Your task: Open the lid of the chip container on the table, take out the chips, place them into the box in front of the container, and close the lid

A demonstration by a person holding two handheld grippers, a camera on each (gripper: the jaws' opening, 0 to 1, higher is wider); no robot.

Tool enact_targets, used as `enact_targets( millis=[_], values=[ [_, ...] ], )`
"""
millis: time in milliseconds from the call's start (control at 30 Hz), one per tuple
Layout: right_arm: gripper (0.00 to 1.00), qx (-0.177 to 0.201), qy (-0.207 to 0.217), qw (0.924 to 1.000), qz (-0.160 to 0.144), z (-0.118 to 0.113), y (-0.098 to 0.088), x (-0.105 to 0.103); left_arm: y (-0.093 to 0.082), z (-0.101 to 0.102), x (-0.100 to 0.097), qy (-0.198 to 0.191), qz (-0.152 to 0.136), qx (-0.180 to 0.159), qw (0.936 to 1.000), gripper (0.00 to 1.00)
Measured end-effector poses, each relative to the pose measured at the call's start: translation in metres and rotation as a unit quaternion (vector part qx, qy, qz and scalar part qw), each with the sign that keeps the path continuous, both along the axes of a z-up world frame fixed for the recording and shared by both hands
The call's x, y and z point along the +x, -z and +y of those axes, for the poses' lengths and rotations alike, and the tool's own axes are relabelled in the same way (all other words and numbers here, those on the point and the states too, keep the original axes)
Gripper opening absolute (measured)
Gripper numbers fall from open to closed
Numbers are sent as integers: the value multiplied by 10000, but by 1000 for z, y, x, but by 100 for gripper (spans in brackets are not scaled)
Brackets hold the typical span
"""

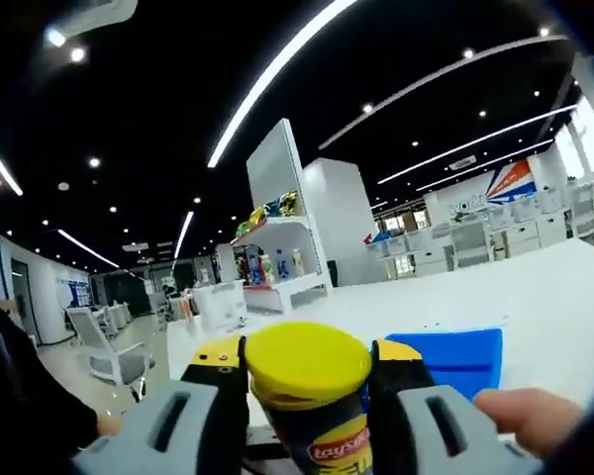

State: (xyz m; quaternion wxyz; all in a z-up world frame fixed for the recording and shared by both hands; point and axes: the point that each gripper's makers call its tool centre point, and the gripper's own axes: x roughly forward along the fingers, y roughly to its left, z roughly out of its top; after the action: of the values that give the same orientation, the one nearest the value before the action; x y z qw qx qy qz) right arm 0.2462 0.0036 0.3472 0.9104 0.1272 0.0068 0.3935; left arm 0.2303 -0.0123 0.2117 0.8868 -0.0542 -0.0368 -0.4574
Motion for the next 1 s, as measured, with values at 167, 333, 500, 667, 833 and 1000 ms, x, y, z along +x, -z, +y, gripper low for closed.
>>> enact_targets(
  millis=[167,333,500,667,833,1000],
  values=[
    [41,152,-48,9998,101,0,-1,0,0,0,0,0,-3,0,10000,48],
    [41,183,-52,9998,98,0,-1,-1,0,1,0,0,-8,2,10000,48],
    [41,206,-16,9998,26,-3,-6,-1,0,0,0,-3,-9,2,10000,48],
    [41,233,119,9996,-94,-14,-18,1,0,1,0,-3,-10,3,10000,48],
    [41,295,244,9990,-234,-29,-35,0,0,1,1,2,-10,3,10000,48],
    [41,230,516,9973,-459,-53,-55,-1,0,0,0,4,-11,5,10000,48]
  ],
)
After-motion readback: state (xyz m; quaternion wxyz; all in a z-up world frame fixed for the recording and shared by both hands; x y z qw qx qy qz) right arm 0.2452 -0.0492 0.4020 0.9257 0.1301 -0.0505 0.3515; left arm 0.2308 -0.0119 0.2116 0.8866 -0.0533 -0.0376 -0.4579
